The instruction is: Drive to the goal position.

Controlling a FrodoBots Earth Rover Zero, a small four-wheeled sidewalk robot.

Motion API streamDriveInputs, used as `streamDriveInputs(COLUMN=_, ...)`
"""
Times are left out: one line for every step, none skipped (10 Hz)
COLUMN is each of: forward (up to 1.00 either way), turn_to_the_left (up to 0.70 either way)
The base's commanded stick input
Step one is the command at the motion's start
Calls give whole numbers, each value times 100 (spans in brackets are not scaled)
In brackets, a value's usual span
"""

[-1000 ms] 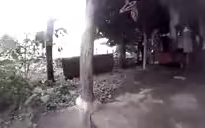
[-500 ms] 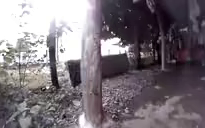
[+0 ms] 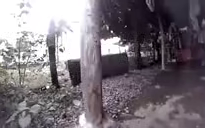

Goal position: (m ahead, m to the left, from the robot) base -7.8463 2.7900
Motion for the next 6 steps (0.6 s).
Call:
streamDriveInputs(forward=0, turn_to_the_left=45)
streamDriveInputs(forward=0, turn_to_the_left=45)
streamDriveInputs(forward=0, turn_to_the_left=45)
streamDriveInputs(forward=0, turn_to_the_left=45)
streamDriveInputs(forward=0, turn_to_the_left=45)
streamDriveInputs(forward=0, turn_to_the_left=45)
